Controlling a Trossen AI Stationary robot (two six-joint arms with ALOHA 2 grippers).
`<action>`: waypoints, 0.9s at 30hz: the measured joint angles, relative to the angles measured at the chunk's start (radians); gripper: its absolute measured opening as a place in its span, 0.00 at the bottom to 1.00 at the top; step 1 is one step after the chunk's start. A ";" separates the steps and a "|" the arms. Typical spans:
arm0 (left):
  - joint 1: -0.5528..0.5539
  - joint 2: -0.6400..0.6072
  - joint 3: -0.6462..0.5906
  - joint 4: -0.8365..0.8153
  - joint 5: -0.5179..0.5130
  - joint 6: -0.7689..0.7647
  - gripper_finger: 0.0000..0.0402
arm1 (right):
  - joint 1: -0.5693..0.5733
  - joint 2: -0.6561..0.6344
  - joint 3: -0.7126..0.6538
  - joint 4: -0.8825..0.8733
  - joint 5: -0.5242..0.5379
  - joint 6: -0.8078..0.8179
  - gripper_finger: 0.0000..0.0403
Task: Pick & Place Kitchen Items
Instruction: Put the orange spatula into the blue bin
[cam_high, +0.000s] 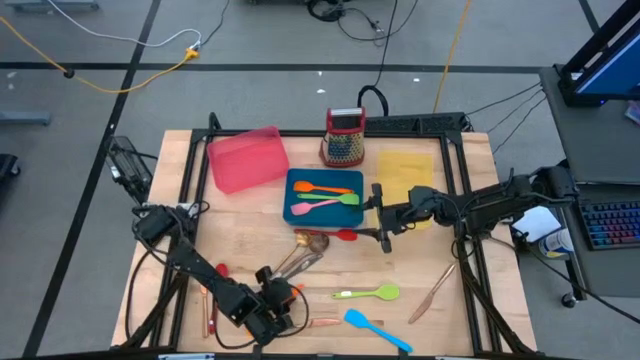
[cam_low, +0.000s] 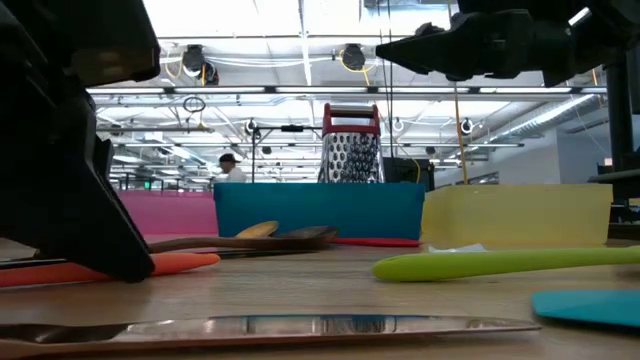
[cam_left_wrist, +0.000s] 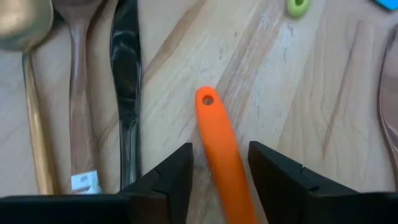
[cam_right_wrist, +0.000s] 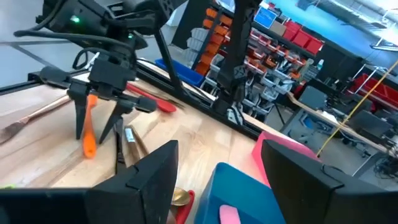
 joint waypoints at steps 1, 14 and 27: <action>-0.001 0.008 0.000 0.000 -0.009 -0.008 0.37 | 0.000 0.000 0.000 0.006 0.002 0.000 0.56; 0.000 0.022 -0.002 0.004 -0.044 -0.038 0.13 | 0.001 0.003 0.000 -0.028 -0.024 0.012 0.56; 0.114 -0.055 -0.009 -0.017 -0.012 0.268 0.13 | 0.042 0.236 0.005 0.035 -0.209 0.106 0.56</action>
